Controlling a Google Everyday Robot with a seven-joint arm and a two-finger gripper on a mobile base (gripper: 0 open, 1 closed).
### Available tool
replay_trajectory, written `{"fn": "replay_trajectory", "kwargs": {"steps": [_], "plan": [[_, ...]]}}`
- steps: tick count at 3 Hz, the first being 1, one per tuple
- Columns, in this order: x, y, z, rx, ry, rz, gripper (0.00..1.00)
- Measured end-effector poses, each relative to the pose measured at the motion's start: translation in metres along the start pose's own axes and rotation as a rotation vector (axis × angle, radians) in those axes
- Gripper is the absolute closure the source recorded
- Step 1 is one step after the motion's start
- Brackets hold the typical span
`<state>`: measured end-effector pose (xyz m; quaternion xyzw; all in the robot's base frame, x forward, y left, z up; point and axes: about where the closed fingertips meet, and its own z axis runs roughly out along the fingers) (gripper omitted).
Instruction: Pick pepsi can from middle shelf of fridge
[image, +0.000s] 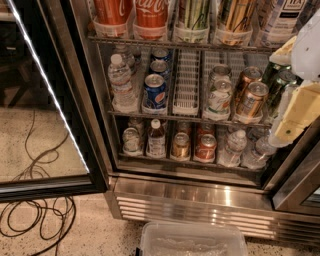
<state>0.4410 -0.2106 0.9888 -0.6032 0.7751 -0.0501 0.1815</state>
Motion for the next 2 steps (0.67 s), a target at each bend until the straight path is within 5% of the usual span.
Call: {"fn": "replay_trajectory", "kwargs": {"steps": [2], "plan": [[0.0053, 0.0011, 0.0005, -0.006, -0.002, 0.019, 0.0]]}}
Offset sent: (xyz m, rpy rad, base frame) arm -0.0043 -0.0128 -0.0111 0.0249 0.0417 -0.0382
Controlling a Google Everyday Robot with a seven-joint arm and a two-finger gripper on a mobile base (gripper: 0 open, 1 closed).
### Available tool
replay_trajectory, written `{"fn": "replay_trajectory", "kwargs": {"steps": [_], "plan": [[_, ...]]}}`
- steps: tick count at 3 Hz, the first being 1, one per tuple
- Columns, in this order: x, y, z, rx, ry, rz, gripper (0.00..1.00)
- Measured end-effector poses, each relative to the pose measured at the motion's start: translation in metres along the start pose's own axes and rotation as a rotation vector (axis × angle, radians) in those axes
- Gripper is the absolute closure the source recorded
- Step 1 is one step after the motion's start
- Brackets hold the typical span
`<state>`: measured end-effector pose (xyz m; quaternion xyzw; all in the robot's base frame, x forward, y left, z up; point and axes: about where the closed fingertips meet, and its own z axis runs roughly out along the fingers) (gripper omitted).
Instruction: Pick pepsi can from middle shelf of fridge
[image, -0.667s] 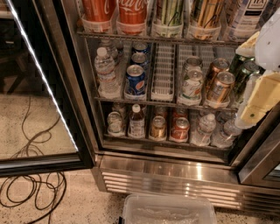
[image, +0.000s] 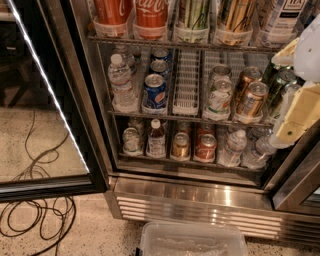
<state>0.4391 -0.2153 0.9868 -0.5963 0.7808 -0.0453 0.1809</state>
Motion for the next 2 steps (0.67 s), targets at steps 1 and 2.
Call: {"fn": "replay_trajectory", "kwargs": {"steps": [1, 2], "plan": [[0.0092, 0.0036, -0.0011, -0.005, -0.067, 0.04, 0.0], [0.0176, 0.0126, 0.0044, -0.029, -0.13, 0.083, 0.0]]}}
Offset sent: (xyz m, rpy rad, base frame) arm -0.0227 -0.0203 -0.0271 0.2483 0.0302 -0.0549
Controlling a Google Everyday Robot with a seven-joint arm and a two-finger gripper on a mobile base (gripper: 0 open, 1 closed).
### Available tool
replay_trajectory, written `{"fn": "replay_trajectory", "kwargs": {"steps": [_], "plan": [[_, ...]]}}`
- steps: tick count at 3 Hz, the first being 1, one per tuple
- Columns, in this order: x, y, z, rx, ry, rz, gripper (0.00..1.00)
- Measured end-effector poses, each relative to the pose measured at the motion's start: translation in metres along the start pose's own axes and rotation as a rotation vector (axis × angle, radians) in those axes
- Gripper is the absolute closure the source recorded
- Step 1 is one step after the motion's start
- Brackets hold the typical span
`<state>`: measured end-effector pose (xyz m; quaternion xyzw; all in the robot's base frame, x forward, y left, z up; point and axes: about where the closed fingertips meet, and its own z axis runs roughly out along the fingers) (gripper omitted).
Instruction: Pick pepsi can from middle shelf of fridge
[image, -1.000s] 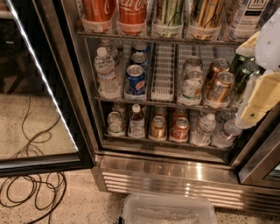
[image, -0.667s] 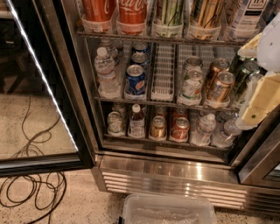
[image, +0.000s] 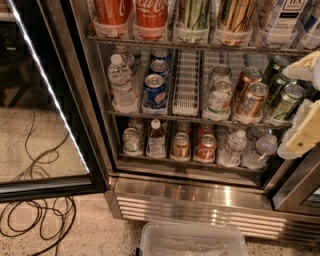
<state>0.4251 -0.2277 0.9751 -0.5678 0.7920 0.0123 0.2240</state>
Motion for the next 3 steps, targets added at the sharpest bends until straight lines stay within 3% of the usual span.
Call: {"fn": "replay_trajectory", "kwargs": {"steps": [2, 3], "plan": [[0.007, 0.022, 0.019, -0.065, -0.034, 0.025, 0.0], [0.006, 0.028, 0.028, -0.069, -0.039, 0.048, 0.0]]}}
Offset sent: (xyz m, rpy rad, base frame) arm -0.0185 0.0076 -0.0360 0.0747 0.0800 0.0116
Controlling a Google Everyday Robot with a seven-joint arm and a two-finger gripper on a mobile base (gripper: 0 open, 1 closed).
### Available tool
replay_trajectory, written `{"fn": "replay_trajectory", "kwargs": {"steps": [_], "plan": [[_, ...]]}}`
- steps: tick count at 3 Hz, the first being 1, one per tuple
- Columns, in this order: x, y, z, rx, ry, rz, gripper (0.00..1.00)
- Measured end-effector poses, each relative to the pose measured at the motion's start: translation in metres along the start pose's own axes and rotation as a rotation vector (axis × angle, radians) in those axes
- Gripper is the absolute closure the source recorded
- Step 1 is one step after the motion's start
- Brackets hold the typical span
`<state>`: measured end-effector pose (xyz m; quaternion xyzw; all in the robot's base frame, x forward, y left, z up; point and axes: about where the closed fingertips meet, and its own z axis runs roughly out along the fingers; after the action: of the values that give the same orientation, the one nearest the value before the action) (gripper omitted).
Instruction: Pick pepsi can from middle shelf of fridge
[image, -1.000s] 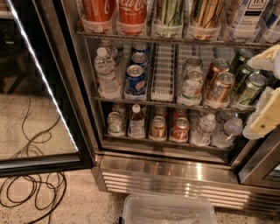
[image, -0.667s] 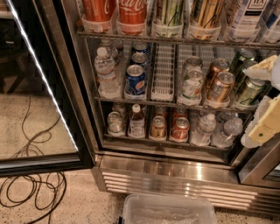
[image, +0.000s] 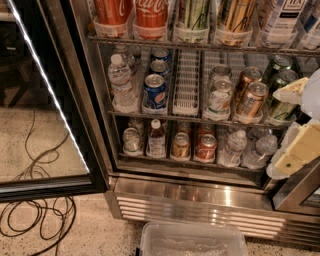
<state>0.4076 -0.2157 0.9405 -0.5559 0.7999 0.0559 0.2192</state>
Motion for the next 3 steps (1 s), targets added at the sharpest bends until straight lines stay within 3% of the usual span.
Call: {"fn": "replay_trajectory", "kwargs": {"steps": [2, 3], "plan": [[-0.017, 0.012, 0.019, -0.023, -0.073, 0.02, 0.0], [-0.032, 0.022, 0.028, -0.041, -0.062, -0.03, 0.0]]}}
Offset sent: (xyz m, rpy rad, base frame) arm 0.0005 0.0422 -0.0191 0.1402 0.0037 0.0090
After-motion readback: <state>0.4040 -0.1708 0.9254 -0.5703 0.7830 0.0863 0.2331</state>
